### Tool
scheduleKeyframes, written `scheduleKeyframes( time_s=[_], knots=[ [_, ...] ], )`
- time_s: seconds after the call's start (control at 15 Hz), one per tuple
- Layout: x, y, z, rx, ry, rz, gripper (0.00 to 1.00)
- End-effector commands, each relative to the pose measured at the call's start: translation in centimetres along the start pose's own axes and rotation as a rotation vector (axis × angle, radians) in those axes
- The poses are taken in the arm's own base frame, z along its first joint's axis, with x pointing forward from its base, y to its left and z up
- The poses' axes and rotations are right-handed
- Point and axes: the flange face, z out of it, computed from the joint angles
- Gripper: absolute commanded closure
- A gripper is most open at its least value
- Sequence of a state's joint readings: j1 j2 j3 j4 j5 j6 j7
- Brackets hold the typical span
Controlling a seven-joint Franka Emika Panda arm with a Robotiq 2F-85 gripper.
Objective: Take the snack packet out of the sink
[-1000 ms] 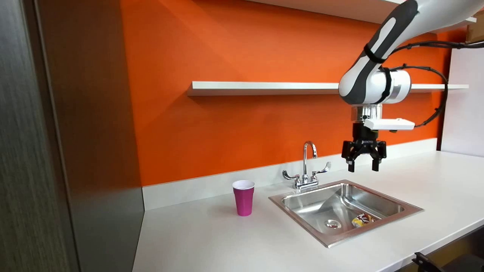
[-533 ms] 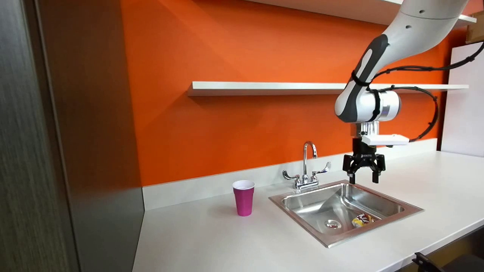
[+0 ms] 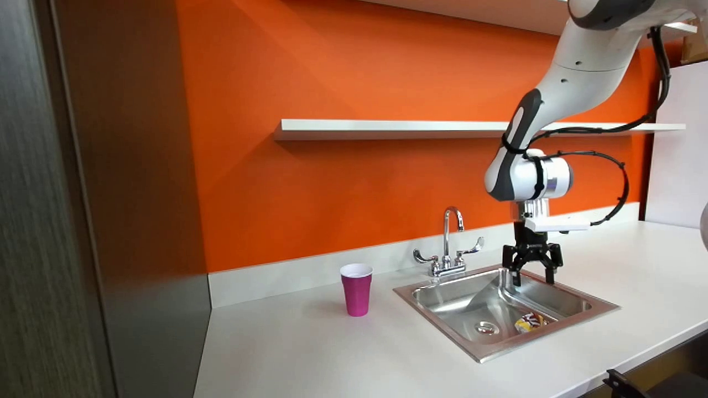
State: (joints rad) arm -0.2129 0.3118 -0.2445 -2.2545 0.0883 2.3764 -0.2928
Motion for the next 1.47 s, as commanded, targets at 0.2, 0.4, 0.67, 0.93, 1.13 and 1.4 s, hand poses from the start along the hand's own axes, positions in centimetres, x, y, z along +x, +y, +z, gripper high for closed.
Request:
scheduleKeyframes(
  time_s=[0.2,0.4,0.67,0.93,1.13,1.4],
  knots=[
    [2.6,1.5,2.9,0.0,-0.033,-0.005,0.0],
    [3.1,2.0,4.2,-0.011,-0.052,-0.006,0.0],
    [2.6,1.8,5.1,-0.013,-0.07,0.013,0.0],
    [2.6,1.8,5.6,-0.013,-0.078,0.013,0.0],
    [2.6,1.8,5.6,-0.013,-0.078,0.012,0.0],
    [2.7,2.0,5.8,-0.024,-0.059,0.036,0.0]
  ],
)
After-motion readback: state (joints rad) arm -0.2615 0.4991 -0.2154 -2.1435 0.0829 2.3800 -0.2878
